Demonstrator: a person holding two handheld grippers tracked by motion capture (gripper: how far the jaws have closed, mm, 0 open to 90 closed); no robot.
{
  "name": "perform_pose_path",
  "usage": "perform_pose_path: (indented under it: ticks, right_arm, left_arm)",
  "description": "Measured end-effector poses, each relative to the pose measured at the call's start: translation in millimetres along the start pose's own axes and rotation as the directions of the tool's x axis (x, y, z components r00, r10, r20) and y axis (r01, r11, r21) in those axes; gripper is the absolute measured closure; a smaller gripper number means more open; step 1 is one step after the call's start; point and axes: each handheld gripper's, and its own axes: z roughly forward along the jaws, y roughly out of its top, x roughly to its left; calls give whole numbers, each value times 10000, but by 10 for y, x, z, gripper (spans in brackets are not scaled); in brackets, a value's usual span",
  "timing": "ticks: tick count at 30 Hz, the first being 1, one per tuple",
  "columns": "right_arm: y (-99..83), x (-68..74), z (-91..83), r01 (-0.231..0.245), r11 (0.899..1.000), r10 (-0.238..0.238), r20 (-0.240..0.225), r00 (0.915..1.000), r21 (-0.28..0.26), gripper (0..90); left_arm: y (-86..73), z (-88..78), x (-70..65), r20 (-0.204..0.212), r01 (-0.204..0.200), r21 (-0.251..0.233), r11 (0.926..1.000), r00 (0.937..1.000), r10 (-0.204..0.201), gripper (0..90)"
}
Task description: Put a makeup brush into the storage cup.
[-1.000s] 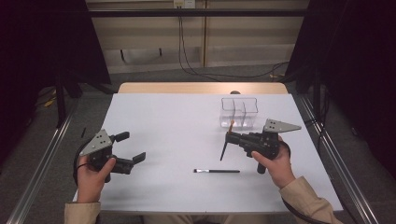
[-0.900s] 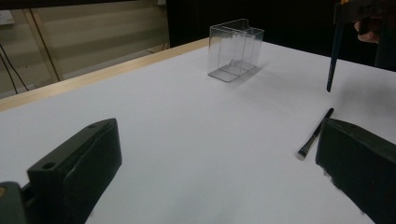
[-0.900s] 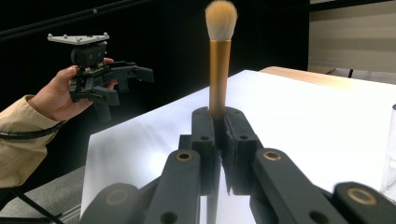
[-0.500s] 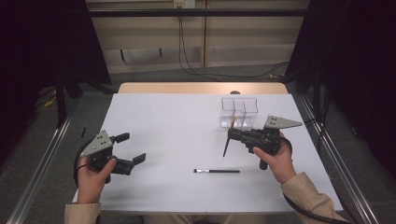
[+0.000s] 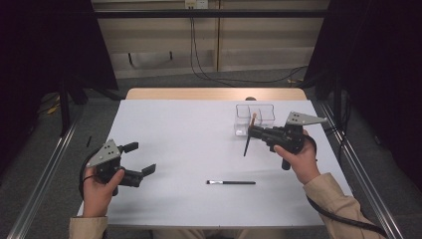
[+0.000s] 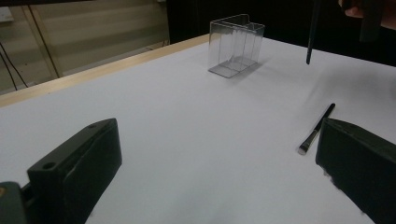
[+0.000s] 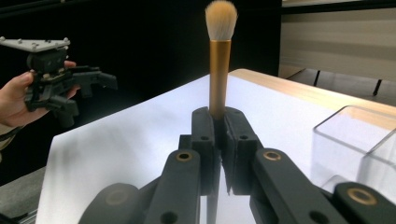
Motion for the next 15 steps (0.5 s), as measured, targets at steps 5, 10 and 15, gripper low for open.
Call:
perform_pose_path:
  ticks: [5,10,15]
  right_arm:
    - [96,-78,-20,84,10000,-84,246,9997,-6,843]
    - [179,-132,-28,226,9997,-229,433,9988,67,843]
    - [269,-198,-63,341,9994,-341,671,9972,16,843]
  left_arm:
    - [3,-3,-3,-17,-26,50,10000,10000,26,3]
    - [1,5,-11,18,31,43,10000,10000,-31,3]
    - [-2,-8,-4,-2,4,48,10000,10000,-3,3]
